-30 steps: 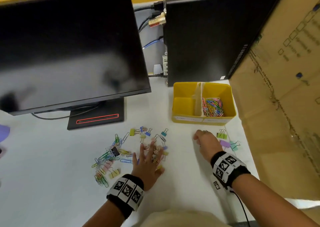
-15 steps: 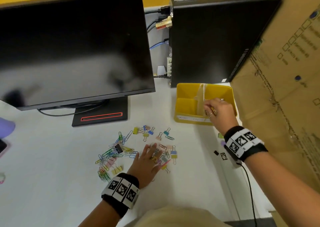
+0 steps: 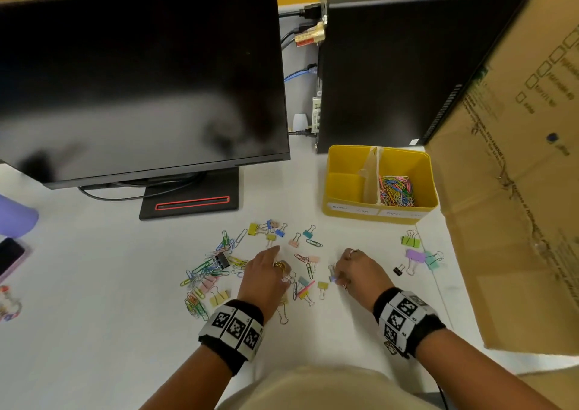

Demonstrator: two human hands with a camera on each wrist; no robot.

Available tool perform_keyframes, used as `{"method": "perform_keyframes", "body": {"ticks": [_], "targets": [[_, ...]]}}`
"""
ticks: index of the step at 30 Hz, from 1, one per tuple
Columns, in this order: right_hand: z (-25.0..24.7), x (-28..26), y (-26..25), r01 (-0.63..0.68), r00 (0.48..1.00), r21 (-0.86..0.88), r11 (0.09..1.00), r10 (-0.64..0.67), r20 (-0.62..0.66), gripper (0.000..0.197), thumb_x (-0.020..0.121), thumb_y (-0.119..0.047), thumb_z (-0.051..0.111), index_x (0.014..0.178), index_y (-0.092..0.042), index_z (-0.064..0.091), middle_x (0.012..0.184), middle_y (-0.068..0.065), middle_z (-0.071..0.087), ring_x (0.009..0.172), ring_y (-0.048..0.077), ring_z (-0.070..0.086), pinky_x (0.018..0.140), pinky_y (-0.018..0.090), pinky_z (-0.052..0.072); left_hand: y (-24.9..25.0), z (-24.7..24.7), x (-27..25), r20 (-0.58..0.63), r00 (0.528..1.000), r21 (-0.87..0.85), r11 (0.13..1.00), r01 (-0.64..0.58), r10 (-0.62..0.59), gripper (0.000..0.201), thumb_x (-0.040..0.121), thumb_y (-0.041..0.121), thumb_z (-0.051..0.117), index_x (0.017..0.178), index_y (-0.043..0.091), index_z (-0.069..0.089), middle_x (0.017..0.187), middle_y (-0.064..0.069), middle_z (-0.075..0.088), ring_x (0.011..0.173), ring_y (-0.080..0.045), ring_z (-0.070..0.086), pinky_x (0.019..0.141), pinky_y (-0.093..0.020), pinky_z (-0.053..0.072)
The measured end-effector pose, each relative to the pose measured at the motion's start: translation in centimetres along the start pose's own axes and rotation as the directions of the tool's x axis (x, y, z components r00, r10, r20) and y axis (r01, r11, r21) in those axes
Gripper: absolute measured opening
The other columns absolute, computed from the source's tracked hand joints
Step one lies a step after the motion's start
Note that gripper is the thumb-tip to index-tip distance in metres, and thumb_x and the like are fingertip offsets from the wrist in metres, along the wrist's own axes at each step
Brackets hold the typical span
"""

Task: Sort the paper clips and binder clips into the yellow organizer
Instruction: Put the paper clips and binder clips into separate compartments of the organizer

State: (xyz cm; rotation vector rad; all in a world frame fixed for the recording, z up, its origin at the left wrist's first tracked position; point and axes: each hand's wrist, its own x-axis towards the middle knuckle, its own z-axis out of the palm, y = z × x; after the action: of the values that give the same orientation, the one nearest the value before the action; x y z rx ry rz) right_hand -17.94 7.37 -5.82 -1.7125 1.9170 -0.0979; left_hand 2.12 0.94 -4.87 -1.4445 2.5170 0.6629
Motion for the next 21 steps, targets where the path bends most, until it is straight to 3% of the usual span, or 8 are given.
{"method": "perform_keyframes", "body": {"ticks": [3, 6, 10, 13, 16, 21], "targets": [[-0.5, -0.1, 0.8, -0.014, 1.0, 0.007, 1.0, 0.014, -0.024, 0.021, 0.086, -0.006, 0.049, 0.099, -0.006, 0.066, 0.109, 0.012, 0.058, 0.103, 0.029, 0.055, 0.082, 0.031, 0.045, 0.2, -0.3, 0.8, 0.008, 1.0, 0.053, 0.998, -0.019, 0.018, 0.042, 0.088, 0.026, 0.056, 0.13, 0.023, 0.051, 0.149, -0.001, 0.031, 0.133, -0.021, 0.032, 0.108, -0.037, 0.035], [-0.2, -0.3, -0.3, 0.081, 0.995, 0.143, 0.986, -0.07, -0.076, 0.022, 0.086, -0.008, 0.056, 0.106, -0.011, 0.065, 0.113, 0.01, 0.058, 0.101, 0.024, 0.057, 0.085, 0.024, 0.044, 0.2, -0.2, 1.3, 0.024, 0.999, 0.107, 0.994, -0.031, 0.029, 0.037, 0.087, 0.026, 0.057, 0.124, 0.023, 0.059, 0.142, -0.001, 0.039, 0.127, -0.022, 0.037, 0.101, -0.035, 0.041], [1.1, -0.4, -1.9, 0.157, 0.986, 0.01, 0.988, -0.157, 0.053, 0.025, 0.085, -0.008, 0.053, 0.105, -0.011, 0.067, 0.11, 0.014, 0.06, 0.107, 0.029, 0.051, 0.084, 0.033, 0.044, 0.1, -0.2, 1.1, -0.037, 0.999, 0.007, 0.999, -0.035, 0.035, 0.035, 0.08, 0.023, 0.062, 0.115, 0.019, 0.064, 0.136, -0.001, 0.045, 0.121, -0.022, 0.043, 0.096, -0.035, 0.045], [0.9, -0.7, -0.3, 0.09, 0.996, -0.03, 0.995, -0.09, 0.013, 0.026, 0.086, -0.003, 0.048, 0.1, -0.009, 0.068, 0.107, 0.012, 0.062, 0.107, 0.029, 0.051, 0.082, 0.032, 0.044, -0.6, -0.3, -0.1, -0.082, 0.996, -0.16, 0.987, 0.007, -0.02, 0.03, 0.077, 0.021, 0.068, 0.106, 0.017, 0.067, 0.12, 0.002, 0.051, 0.113, -0.018, 0.046, 0.089, -0.03, 0.048], [-0.2, -0.8, 1.4, -0.006, 0.999, -0.038, 0.999, 0.005, -0.032, 0.028, 0.083, 0.0, 0.049, 0.097, -0.014, 0.069, 0.108, 0.007, 0.062, 0.105, 0.025, 0.052, 0.081, 0.028, 0.043, -1.8, 0.0, -1.8, -0.024, 0.999, -0.207, 0.978, 0.026, -0.032, 0.023, 0.08, 0.025, 0.068, 0.103, 0.023, 0.067, 0.107, 0.005, 0.049, 0.108, -0.014, 0.05, 0.087, -0.027, 0.048], [-0.8, 1.2, -1.7, 0.13, 0.987, -0.009, 0.992, -0.13, -0.098, 0.028, 0.086, -0.001, 0.047, 0.108, -0.01, 0.062, 0.115, 0.009, 0.06, 0.109, 0.026, 0.051, 0.087, 0.035, 0.046, -2.1, 0.1, -2.9, -0.002, 1.0, -0.157, 0.987, 0.026, -0.027, 0.029, 0.084, 0.033, 0.063, 0.112, 0.026, 0.064, 0.116, 0.003, 0.054, 0.113, -0.013, 0.051, 0.092, -0.025, 0.045]]}}
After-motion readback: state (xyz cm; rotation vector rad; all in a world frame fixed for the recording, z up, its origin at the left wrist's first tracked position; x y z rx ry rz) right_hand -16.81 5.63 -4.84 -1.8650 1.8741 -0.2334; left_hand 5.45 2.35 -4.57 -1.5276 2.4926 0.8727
